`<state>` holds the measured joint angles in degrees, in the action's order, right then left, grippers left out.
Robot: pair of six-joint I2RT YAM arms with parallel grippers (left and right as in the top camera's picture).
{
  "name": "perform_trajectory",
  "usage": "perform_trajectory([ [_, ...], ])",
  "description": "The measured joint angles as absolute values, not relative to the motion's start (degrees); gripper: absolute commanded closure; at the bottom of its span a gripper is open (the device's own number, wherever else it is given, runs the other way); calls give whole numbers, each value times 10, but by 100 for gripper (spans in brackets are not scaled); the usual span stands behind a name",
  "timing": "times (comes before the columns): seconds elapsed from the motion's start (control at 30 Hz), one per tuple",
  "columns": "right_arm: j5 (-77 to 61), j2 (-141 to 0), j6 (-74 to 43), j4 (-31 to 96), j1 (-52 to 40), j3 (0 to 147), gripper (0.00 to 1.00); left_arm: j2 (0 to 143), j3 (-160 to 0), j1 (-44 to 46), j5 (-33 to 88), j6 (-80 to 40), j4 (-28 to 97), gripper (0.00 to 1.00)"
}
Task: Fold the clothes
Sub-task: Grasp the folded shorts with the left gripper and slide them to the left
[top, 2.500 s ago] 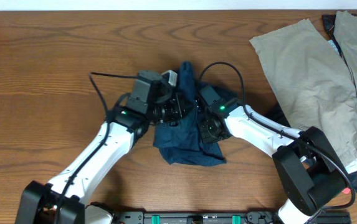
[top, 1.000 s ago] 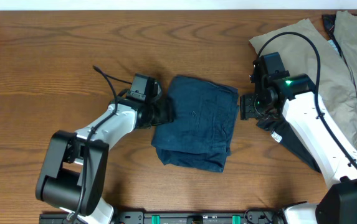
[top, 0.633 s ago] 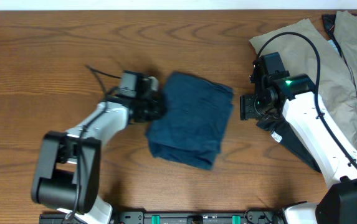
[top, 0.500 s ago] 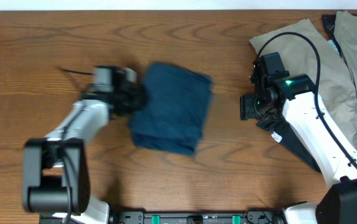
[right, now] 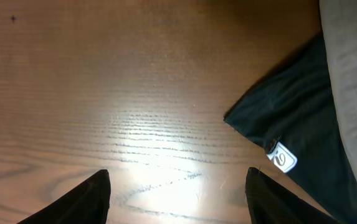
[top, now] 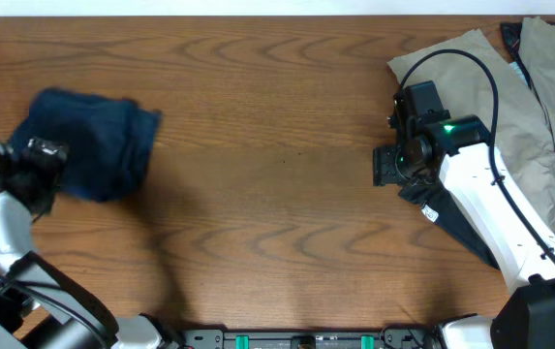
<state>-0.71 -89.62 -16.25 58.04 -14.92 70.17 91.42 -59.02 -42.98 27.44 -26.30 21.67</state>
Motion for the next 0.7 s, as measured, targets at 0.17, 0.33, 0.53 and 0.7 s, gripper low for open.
perform_trajectory([
  [0.17, -7, -896, -163, 580, -149, 701, 30, 914, -590, -412, 288, -284, 228, 2],
  [0.33, -10, -896, -161, 574, -149, 701, 21, 914, -590, -337, 301, -273, 228, 2],
  [0.53, -39, -896, -189, 543, -149, 701, 7, 914, -590, -158, 297, -212, 238, 2],
  [0.7, -73, -896, -203, 515, -144, 701, 5, 914, -590, 10, 234, -176, 272, 2],
])
